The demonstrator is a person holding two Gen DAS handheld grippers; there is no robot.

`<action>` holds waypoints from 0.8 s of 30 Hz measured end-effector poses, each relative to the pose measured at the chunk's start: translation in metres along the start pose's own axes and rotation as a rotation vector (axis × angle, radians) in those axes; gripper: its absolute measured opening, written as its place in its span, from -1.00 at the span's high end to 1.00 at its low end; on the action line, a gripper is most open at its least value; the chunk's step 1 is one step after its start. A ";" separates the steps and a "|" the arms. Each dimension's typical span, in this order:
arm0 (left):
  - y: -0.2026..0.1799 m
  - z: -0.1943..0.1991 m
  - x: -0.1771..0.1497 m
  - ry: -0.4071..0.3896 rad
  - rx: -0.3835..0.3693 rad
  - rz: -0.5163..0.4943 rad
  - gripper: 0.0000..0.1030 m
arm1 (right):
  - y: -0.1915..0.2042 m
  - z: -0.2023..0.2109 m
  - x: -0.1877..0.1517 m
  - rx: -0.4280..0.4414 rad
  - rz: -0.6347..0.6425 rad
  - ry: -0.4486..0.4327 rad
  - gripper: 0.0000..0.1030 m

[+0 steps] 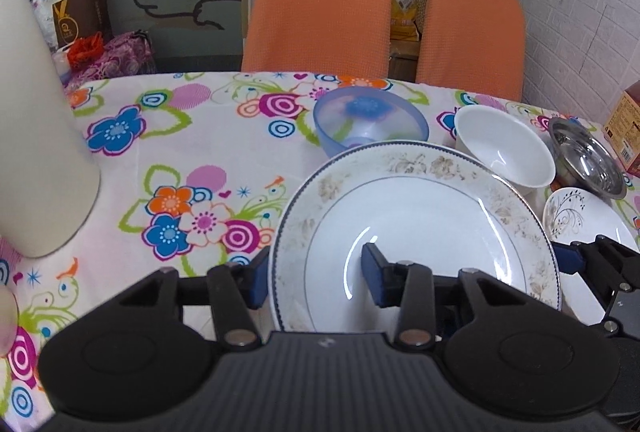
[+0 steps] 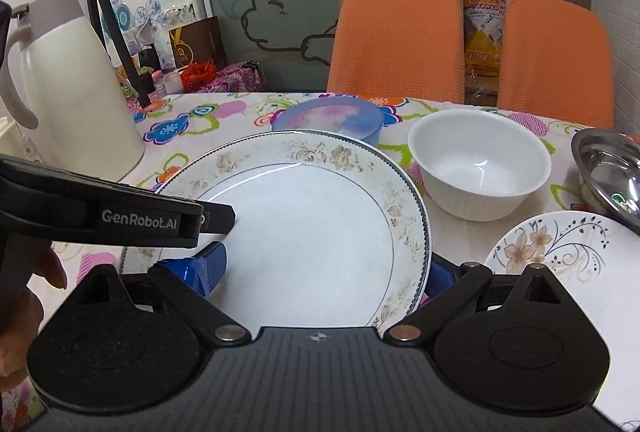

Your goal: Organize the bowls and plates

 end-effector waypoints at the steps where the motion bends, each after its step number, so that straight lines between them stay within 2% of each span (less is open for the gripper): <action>1: -0.001 0.005 -0.001 0.000 -0.004 0.004 0.19 | 0.002 0.006 0.001 0.001 -0.009 -0.006 -0.68; 7: -0.002 0.044 -0.024 -0.027 0.001 0.006 0.19 | 0.024 0.042 -0.012 -0.001 0.002 -0.028 -0.68; 14: 0.006 0.083 -0.084 -0.027 0.052 0.008 0.19 | 0.058 0.077 -0.057 0.028 -0.015 -0.005 -0.68; 19: 0.013 0.094 -0.122 -0.002 0.047 0.035 0.20 | 0.073 0.089 -0.085 0.032 -0.030 0.032 -0.68; 24: 0.009 0.102 -0.137 -0.024 0.075 -0.004 0.20 | 0.078 0.093 -0.098 0.047 -0.043 0.046 -0.68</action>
Point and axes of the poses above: each gripper's, at about its wrist camera, not at the fingertips, and z roughly against the way its jaws point, y to its left, x to its top, the point moved 6 cm from there along -z, roughly the way its jaws point, and after that the axes turned 3 degrees about z, right-handed, at the moved point
